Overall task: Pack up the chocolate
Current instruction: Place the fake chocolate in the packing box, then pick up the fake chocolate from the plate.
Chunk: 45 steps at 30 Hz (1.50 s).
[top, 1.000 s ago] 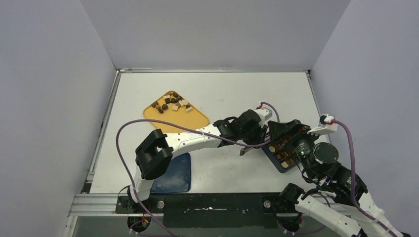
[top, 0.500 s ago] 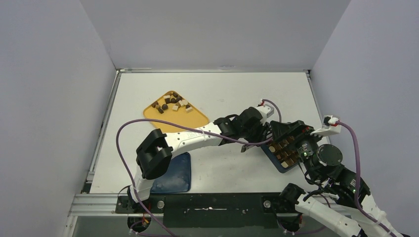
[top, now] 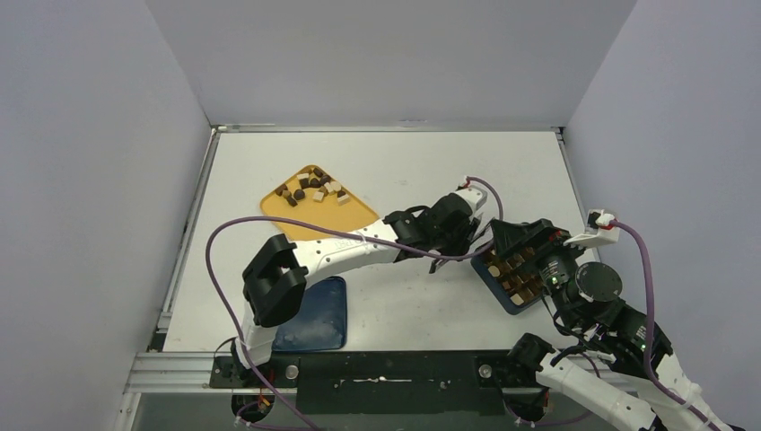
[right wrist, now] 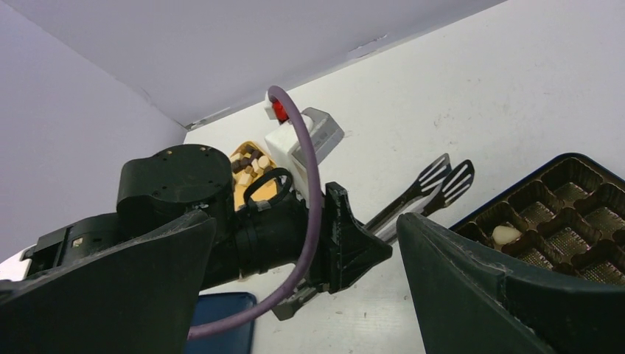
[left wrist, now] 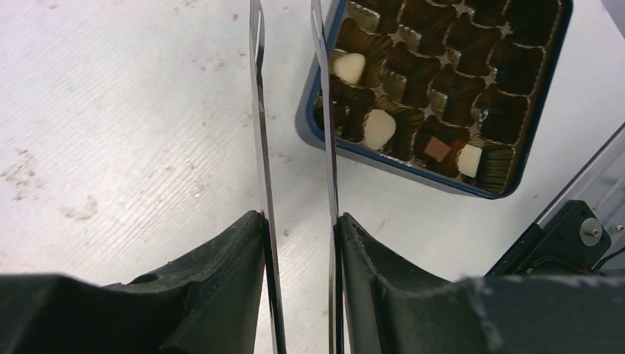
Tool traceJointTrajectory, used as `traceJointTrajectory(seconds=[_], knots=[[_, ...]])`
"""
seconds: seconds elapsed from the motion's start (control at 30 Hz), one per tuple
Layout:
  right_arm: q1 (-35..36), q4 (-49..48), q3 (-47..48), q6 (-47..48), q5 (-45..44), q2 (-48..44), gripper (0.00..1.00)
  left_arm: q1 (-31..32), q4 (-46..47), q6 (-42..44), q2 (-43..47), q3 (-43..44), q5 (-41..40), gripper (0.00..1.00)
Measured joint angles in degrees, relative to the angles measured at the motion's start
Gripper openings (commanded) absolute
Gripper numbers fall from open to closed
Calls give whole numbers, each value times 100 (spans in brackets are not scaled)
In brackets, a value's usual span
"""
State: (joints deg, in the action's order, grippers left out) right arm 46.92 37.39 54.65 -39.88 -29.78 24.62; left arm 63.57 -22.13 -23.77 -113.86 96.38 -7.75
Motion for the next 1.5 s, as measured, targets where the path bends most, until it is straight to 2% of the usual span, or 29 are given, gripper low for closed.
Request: traceJointTrajectory(seconds=[0.23, 0.5, 0.73, 0.87, 1.5], knots=[[0, -2, 0, 0, 2, 0, 100, -511, -164, -87, 723, -627, -155, 38], [0, -2, 0, -2, 9, 0, 100, -1766, -387, -166, 1707, -1639, -426, 38], [0, -4, 0, -2, 26, 0, 100, -2811, -678, -216, 2194, -2306, -505, 42], [0, -11, 0, -2, 39, 0, 100, -3206, -732, -271, 2299, -2516, -431, 43], [0, -50, 74, 11, 87, 210, 100, -3366, -850, -328, 2277, -2793, -402, 44]])
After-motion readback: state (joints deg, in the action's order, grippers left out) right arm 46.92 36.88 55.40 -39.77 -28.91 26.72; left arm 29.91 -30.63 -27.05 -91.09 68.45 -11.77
